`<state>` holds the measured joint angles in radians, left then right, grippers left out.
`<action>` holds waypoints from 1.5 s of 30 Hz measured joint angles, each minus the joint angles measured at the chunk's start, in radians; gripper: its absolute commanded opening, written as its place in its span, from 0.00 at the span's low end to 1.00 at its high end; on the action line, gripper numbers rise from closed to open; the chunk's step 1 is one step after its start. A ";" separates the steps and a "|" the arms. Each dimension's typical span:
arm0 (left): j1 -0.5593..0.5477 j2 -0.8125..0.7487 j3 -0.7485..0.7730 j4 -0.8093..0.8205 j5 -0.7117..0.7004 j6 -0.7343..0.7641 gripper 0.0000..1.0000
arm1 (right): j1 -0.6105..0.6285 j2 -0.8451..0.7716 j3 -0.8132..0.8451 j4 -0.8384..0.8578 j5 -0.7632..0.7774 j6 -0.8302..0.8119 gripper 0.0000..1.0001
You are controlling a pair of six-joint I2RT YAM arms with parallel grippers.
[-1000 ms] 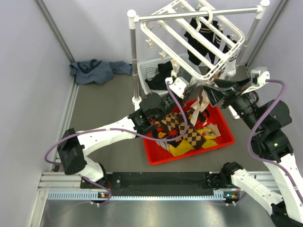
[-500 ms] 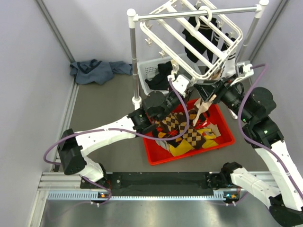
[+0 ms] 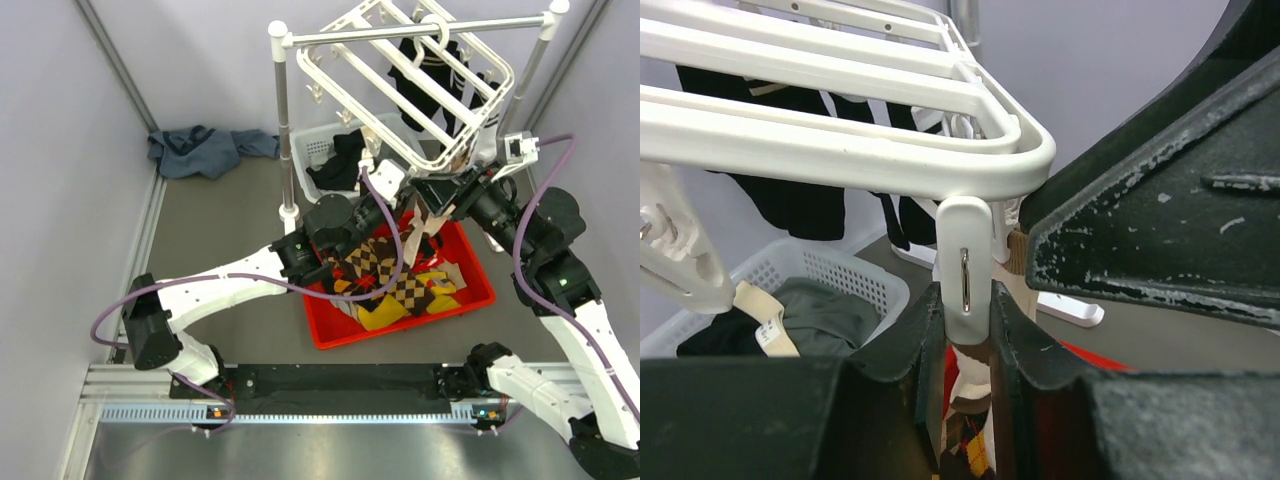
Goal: Clip the socks to the hanger
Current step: Open the clamp at the hanger.
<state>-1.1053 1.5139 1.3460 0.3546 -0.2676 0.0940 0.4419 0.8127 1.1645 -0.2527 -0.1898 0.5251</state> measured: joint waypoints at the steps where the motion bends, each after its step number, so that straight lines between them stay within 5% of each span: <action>1: -0.002 0.000 0.001 -0.003 0.000 0.000 0.00 | 0.000 -0.005 -0.006 0.006 0.000 0.008 0.57; 17: -0.036 -0.040 0.001 -0.060 -0.002 0.013 0.00 | 0.000 -0.053 -0.162 0.159 0.028 0.099 0.55; 45: -0.085 0.022 0.114 -0.185 -0.163 0.092 0.00 | 0.000 0.006 -0.097 0.146 0.050 0.052 0.48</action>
<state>-1.1904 1.5356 1.4601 0.1699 -0.4309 0.1860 0.4419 0.8185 1.0679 -0.1062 -0.1402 0.5770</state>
